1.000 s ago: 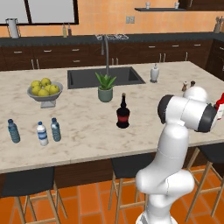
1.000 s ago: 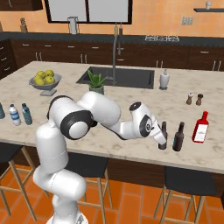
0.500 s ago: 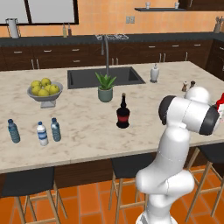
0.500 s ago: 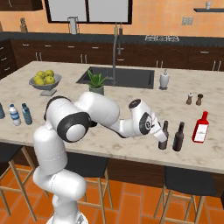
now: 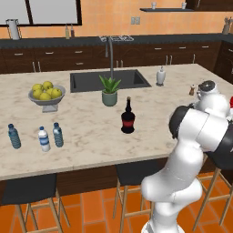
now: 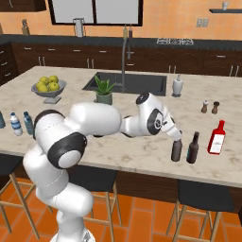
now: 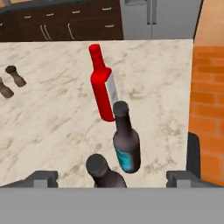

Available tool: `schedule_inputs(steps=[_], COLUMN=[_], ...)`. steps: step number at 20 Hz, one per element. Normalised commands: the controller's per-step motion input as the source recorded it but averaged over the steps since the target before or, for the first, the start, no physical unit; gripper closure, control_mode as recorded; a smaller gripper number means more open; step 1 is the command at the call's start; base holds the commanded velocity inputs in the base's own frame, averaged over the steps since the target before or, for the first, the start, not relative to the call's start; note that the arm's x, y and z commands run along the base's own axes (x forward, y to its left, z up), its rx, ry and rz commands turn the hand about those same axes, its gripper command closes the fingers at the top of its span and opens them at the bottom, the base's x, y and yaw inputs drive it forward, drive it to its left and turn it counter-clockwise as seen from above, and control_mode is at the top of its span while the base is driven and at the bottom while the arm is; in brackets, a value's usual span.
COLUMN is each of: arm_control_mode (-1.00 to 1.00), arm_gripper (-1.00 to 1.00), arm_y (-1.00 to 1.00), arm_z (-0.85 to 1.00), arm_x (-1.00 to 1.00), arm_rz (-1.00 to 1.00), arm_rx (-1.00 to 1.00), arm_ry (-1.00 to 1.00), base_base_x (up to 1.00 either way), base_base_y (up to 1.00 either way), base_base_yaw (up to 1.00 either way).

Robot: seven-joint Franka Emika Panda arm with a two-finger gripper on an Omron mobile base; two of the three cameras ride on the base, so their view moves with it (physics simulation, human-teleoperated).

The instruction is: Move the plastic bottles in the middle to the plastics group, and the glass bottles in the middle to the glass group.

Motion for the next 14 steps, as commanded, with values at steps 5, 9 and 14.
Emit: schedule_inputs(steps=[5, 9, 14], arm_control_mode=[-1.00, -1.00, -1.00], arm_gripper=[-1.00, -1.00, -1.00], arm_y=[0.24, 0.63, 0.62], arm_z=[1.00, 0.66, -0.03], arm_x=[-0.28, -0.79, -0.92], arm_rz=[0.00, 0.12, 0.29], arm_rx=[-0.07, -0.09, -0.01], arm_ry=[-0.01, 0.02, 0.03], base_base_x=[0.00, 0.00, 0.00], base_base_y=[0.00, 0.00, 0.00], base_base_yaw=[0.00, 0.00, 0.00])
